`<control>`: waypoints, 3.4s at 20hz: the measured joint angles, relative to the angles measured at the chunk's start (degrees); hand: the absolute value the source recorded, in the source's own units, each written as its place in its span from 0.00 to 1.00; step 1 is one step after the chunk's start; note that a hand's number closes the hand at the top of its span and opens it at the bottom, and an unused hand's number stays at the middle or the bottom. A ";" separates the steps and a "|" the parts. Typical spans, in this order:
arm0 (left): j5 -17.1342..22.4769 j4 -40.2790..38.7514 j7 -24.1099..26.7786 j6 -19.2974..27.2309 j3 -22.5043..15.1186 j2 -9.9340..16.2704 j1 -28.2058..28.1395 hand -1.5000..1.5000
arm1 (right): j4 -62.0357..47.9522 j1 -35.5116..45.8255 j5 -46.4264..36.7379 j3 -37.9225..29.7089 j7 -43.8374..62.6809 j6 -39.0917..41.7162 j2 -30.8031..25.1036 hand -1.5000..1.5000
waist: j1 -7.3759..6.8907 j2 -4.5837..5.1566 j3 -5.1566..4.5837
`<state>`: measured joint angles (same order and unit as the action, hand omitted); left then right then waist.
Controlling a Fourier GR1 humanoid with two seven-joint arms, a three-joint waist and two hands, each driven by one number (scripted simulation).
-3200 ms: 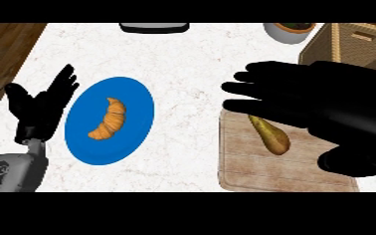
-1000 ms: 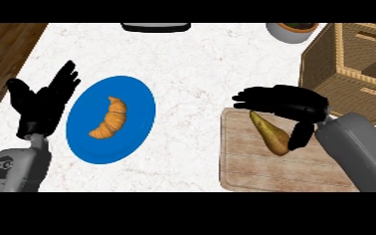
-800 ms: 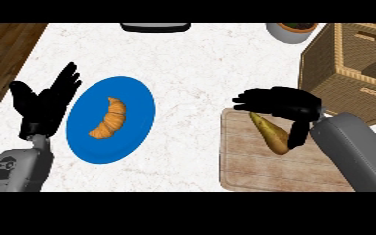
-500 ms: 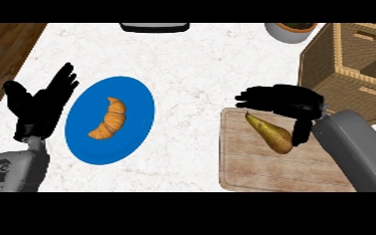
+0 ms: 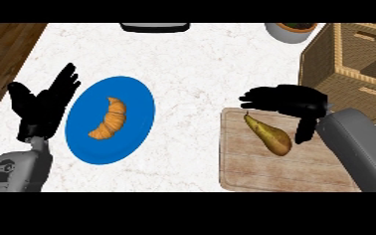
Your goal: Pick the pear from the cutting board and place it in the basket
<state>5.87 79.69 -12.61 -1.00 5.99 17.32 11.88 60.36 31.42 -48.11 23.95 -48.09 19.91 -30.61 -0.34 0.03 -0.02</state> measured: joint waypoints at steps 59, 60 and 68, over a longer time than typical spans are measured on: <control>-1.62 1.12 -1.08 -2.13 3.91 -1.05 -1.40 0.50 | 59.51 -36.51 -6.83 11.91 76.20 -30.38 30.48 1.00 | 1.95 -0.65 -0.15; -1.80 1.06 -0.72 -2.07 3.69 -1.34 -1.42 0.50 | 62.14 -35.16 -8.42 12.31 80.06 -29.00 30.51 1.00 | 1.72 -0.57 -0.16; -2.35 -0.66 0.33 -2.56 3.47 -1.63 -0.01 0.50 | 68.32 -14.89 -12.71 7.27 102.17 -19.62 30.58 1.00 | 0.34 -0.13 -0.09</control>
<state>3.52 79.03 -12.28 -3.56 9.46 15.69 11.87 128.68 16.54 -60.82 31.22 54.08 0.28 -0.03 0.00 -0.10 -0.11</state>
